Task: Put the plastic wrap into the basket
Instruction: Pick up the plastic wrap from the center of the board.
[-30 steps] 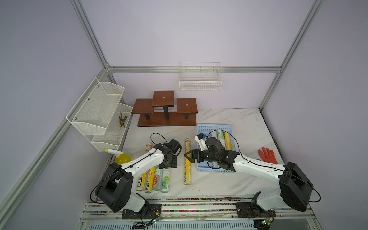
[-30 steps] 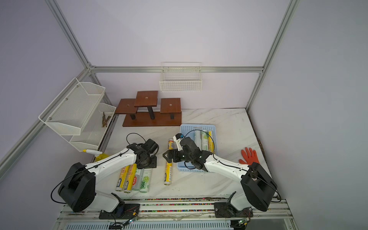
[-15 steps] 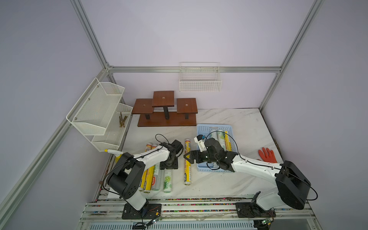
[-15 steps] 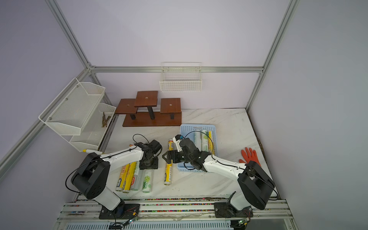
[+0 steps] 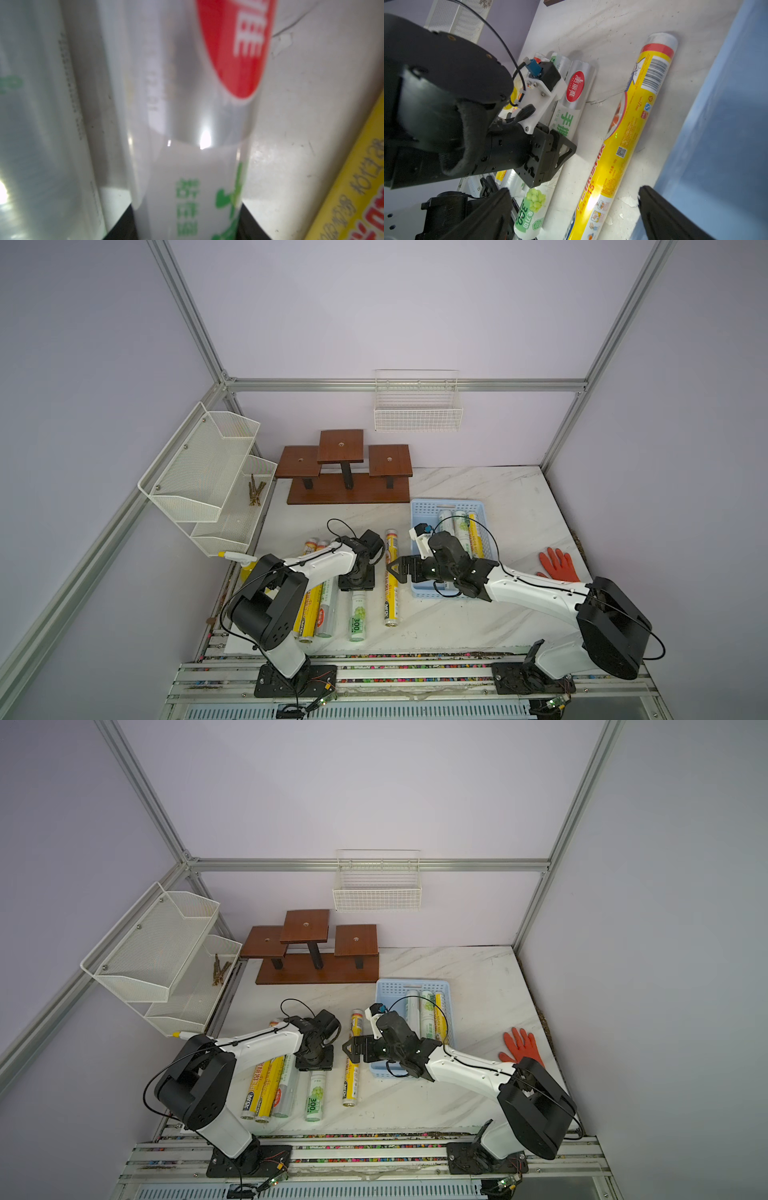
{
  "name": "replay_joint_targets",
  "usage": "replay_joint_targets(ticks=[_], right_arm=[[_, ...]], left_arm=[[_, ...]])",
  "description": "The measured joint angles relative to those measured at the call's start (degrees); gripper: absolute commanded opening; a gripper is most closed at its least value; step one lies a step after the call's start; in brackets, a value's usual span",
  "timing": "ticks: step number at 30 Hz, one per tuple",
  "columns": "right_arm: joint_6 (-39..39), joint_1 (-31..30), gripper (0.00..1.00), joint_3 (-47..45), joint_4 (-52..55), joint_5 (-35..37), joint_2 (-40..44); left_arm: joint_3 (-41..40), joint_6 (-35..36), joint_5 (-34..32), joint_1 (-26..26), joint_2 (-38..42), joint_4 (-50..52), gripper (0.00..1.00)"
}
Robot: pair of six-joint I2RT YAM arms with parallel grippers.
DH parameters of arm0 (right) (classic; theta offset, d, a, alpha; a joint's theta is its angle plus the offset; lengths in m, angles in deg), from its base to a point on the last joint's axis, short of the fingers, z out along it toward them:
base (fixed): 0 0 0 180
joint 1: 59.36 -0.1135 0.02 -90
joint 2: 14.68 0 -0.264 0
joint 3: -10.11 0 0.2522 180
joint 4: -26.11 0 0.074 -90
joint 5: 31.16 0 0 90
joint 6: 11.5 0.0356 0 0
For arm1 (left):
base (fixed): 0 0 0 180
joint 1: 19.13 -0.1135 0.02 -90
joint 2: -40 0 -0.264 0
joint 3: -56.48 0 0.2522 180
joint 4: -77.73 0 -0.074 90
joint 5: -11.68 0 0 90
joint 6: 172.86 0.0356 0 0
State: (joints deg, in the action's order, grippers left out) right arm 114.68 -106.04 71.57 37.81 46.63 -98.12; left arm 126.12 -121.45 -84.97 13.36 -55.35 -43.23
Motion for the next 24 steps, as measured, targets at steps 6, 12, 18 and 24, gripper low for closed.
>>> replay_joint_targets(ticks=[6,12,18,24], right_arm=[[0.0,0.0,0.99,0.0,0.6,4.5,3.5],[0.0,0.9,0.99,0.0,3.8,12.5,9.9],[0.2,7.3,0.99,-0.7,6.5,15.8,16.3],[0.8,17.0,0.99,-3.0,10.0,13.9,19.0]], left_arm=[[1.5,0.3,0.9,0.0,3.2,1.2,0.29],[5.6,0.3,3.6,0.0,11.3,-4.2,0.24],[12.0,-1.0,8.9,1.1,9.0,-12.5,0.23],[19.4,-2.4,14.3,2.9,2.4,-18.3,0.23]])
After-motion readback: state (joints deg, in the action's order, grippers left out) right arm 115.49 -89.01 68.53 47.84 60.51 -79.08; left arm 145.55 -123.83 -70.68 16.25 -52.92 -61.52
